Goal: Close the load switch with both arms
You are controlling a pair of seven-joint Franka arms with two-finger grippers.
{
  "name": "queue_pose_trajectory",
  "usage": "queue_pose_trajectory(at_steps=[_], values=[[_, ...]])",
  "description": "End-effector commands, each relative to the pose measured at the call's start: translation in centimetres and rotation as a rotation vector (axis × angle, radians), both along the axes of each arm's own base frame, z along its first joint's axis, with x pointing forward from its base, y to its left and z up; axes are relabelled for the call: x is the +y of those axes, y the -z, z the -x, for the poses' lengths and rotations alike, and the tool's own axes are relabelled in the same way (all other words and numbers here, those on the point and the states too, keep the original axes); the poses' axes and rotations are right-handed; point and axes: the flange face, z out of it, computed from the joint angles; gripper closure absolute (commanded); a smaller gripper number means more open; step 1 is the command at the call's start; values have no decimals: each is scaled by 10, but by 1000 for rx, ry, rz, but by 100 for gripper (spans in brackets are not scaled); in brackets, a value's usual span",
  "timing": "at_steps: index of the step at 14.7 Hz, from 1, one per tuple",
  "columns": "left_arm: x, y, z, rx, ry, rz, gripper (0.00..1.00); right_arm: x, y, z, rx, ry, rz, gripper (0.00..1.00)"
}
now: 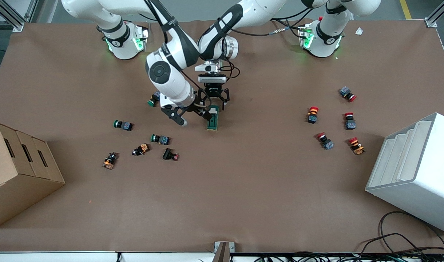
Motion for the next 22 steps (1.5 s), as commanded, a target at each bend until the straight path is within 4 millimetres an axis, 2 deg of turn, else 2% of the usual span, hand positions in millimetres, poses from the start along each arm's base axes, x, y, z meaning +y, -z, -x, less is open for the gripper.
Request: queue_pose_trajectory(at_steps=[1, 4, 7, 14, 22], values=[[-1, 19, 13, -62, 11, 26, 0, 8, 16, 17, -16, 34, -19, 0], [5, 36, 19, -107, 25, 8, 0, 21, 34, 29, -39, 28, -24, 0], [7, 44, 26, -127, 30, -8, 0, 35, 51, 42, -52, 40, -36, 0], [10, 53, 33, -150, 34, -25, 0, 51, 64, 59, -51, 56, -53, 0], [13, 60, 35, -156, 49, -36, 0, 60, 68, 45, -70, 75, -71, 0]])
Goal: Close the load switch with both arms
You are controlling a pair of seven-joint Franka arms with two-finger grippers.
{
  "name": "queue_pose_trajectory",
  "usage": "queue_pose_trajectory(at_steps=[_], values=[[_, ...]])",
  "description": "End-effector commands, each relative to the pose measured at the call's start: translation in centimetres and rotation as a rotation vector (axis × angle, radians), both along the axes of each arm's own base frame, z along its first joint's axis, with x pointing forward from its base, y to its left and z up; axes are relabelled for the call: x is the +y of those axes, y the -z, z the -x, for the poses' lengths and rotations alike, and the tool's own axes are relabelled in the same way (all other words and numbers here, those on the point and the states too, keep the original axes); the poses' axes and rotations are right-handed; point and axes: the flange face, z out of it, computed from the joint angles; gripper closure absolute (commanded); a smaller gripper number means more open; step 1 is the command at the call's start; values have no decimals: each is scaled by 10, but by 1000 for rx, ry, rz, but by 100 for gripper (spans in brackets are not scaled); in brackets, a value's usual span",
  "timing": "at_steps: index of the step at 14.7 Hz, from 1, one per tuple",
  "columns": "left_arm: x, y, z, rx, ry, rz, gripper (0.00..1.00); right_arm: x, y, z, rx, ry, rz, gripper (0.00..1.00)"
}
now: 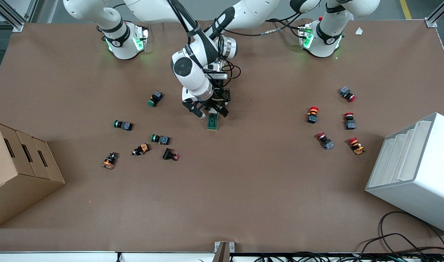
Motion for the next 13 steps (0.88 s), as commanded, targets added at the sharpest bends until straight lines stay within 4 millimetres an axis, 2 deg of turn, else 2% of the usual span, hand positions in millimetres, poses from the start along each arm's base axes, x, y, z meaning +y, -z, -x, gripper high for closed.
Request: queue_pose_trajectory(at_steps=[1, 5, 13], values=[[9, 28, 14, 36, 21, -25, 0, 4, -1, -8, -7, 30, -18, 0], [9, 29, 13, 35, 18, -26, 0, -1, -15, -34, -25, 54, -42, 0], [12, 29, 7, 28, 11, -29, 0, -3, -37, -65, 39, 50, -54, 0]])
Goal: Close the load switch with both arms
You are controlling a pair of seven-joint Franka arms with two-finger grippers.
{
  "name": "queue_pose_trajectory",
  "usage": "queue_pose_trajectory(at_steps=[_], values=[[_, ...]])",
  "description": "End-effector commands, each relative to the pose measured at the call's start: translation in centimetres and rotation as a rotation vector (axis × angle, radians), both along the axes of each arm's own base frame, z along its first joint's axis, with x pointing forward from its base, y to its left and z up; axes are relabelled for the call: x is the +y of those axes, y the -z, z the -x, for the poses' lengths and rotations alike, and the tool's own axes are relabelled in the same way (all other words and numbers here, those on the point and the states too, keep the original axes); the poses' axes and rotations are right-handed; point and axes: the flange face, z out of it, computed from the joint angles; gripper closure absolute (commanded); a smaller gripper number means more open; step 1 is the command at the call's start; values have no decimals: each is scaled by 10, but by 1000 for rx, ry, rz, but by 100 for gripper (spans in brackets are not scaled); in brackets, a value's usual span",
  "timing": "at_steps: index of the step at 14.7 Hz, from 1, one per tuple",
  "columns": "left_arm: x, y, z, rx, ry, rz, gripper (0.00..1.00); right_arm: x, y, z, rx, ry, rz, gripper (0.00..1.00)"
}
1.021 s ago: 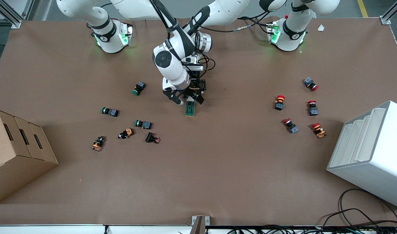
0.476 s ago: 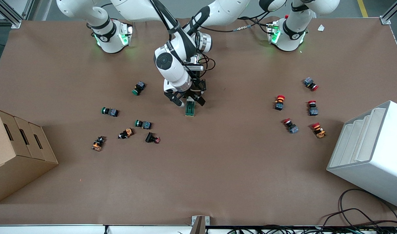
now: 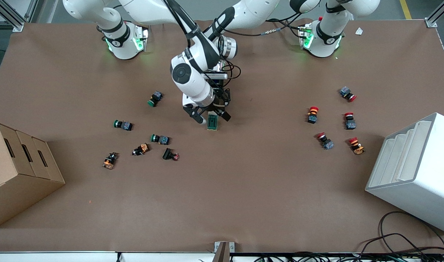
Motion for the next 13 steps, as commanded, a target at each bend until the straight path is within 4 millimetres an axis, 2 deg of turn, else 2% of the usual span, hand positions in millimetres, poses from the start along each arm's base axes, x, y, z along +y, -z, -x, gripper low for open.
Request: queue_pose_trajectory(at_steps=[1, 5, 8, 13], values=[[11, 28, 6, 30, 8, -25, 0, -6, -2, -17, -10, 4, -7, 0], [15, 30, 3, 31, 0, -25, 0, -18, -2, -29, -23, -6, -3, 0], [17, 31, -1, 27, -6, -28, 0, -17, -3, -36, -31, -2, -9, 0], [22, 38, -1, 32, -8, -40, 0, -6, 23, -57, -33, 8, -3, 0]])
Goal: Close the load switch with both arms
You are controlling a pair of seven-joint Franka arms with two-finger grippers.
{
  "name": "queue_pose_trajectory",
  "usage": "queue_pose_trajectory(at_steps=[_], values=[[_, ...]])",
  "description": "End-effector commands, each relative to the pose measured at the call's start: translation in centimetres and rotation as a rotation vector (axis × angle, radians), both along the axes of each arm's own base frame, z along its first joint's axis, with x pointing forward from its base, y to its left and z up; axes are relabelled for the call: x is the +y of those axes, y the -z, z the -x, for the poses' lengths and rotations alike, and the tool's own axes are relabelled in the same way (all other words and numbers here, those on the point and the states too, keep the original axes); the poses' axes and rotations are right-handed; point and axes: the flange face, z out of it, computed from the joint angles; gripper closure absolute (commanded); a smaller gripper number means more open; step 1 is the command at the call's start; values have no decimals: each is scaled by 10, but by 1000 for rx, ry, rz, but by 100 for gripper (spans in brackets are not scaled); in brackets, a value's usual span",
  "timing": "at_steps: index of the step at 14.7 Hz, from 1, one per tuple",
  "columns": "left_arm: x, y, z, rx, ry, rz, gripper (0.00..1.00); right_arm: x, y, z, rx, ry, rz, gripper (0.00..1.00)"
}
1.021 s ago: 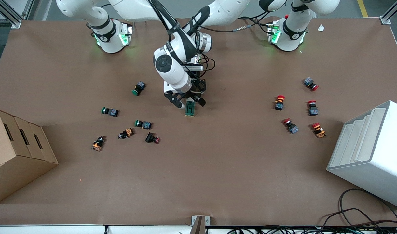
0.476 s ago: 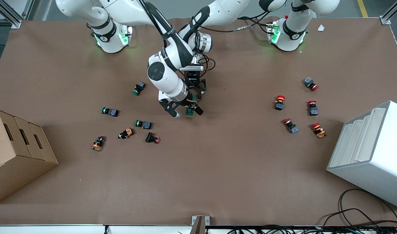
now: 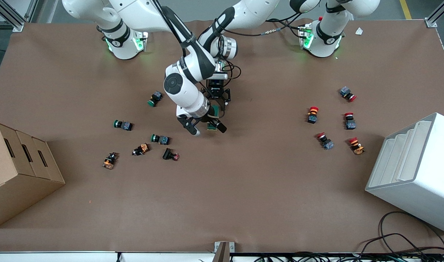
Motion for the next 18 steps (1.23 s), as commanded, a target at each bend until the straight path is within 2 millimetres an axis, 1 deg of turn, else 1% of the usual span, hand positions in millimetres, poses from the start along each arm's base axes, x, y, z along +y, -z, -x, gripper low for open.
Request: queue_pose_trajectory(at_steps=[1, 3, 5, 6, 7, 8, 9, 10, 11, 12, 13, 14, 16, 17, 18], values=[[21, 37, -2, 34, -15, -39, 0, 3, 21, -24, -12, -3, 9, 0], [22, 37, -5, 30, -18, -41, 0, -2, 27, -32, -18, -7, 23, 0], [22, 37, -5, 30, -18, -40, 0, -8, 26, -37, -25, -8, 30, 0], [22, 35, -8, 29, -26, -30, 0, -8, 26, -36, -12, -19, 37, 0], [21, 34, -9, 31, -31, -18, 0, -8, 22, -39, -4, -27, 39, 0], [20, 32, -9, 32, -33, -11, 0, -13, 15, -49, 6, -26, 45, 0], [20, 32, -9, 35, -32, -10, 0, -16, 9, -55, 20, -39, 55, 0], [19, 30, -8, 43, -39, 6, 0, -21, 1, -63, 29, -52, 75, 0], [16, 28, -6, 56, -48, 20, 0, -31, -6, -73, 34, -68, 106, 0], [14, 25, -4, 65, -59, 26, 0, -42, -11, -81, 37, -106, 142, 0], [11, 17, -4, 81, -73, 40, 0, -62, -18, -91, 46, -156, 167, 0], [7, 11, -2, 109, -87, 54, 0, -82, -37, -100, 43, -204, 167, 0], [1, -2, -3, 135, -125, 76, 0, -130, -60, -115, 80, -305, 171, 0], [-3, -6, 2, 148, -136, 86, 0, -159, -73, -123, 92, -351, 170, 0], [-6, -14, 1, 159, -155, 102, 0, -184, -84, -130, 90, -394, 169, 0]])
